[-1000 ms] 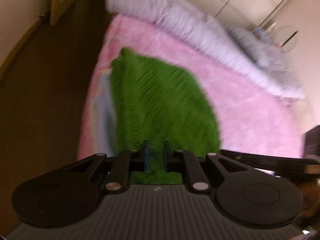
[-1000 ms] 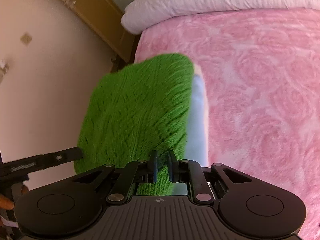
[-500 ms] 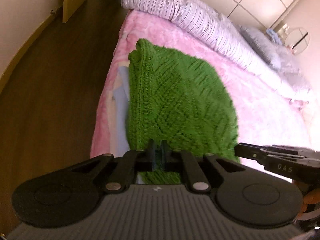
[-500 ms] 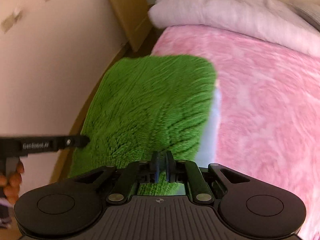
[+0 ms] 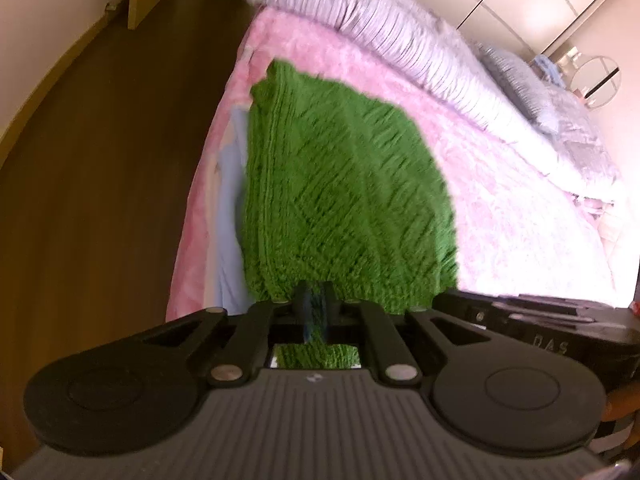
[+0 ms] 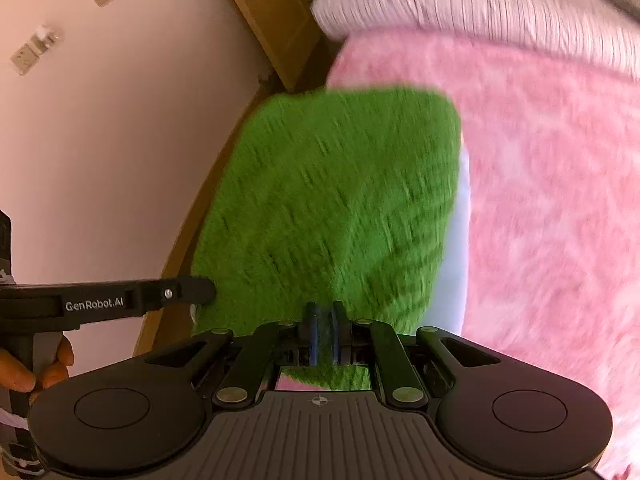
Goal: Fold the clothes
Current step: 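Open both grippers and release the vest on the towels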
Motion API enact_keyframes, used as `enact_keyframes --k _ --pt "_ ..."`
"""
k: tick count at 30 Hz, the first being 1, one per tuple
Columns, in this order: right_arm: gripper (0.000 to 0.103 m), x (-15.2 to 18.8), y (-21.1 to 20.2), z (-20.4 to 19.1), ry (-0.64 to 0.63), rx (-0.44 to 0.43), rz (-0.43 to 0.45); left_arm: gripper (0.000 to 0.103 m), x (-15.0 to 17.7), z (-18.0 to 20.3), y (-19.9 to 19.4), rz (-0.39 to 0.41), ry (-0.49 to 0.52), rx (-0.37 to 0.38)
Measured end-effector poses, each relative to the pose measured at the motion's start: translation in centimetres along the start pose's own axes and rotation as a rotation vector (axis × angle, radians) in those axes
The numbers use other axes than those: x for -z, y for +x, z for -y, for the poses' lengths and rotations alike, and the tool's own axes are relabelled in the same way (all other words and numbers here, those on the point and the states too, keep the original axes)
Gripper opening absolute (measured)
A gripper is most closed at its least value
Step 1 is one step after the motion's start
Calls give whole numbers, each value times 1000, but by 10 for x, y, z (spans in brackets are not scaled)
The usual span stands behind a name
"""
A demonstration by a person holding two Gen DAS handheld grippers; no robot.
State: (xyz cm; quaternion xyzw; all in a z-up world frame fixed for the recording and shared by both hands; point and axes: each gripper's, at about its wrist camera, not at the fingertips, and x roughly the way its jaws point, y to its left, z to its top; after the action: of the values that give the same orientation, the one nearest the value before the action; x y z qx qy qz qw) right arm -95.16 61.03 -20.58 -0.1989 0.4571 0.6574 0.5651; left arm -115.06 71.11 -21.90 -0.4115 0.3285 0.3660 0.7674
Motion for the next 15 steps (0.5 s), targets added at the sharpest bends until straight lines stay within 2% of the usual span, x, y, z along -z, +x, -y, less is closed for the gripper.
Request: enact_keyframes --k 1,3,6,10,12,13,15 --pt "9 -2 -3 -2 0 -15 24 6 -1 1 -1 7 5 -5" --pt "9 -3 1 -4 13 -43 18 6 0 -3 8 -6 0 -16" --pt "9 12 30 4 39 -24 -103 7 3 -9 19 -22 -17 -27" --pt "10 13 22 3 70 -11 -83 8 -2 -4 9 -34 -30 -48" --pt "11 11 8 -2 62 12 -70 22 -1 0 -4 -53 -45 -82" --pt "15 11 0 -3 66 25 -60 25 -1 4 -12 -46 -35 -94" --pt "29 13 -16 -4 76 50 -39 29 0 14 -28 -25 -2 -117"
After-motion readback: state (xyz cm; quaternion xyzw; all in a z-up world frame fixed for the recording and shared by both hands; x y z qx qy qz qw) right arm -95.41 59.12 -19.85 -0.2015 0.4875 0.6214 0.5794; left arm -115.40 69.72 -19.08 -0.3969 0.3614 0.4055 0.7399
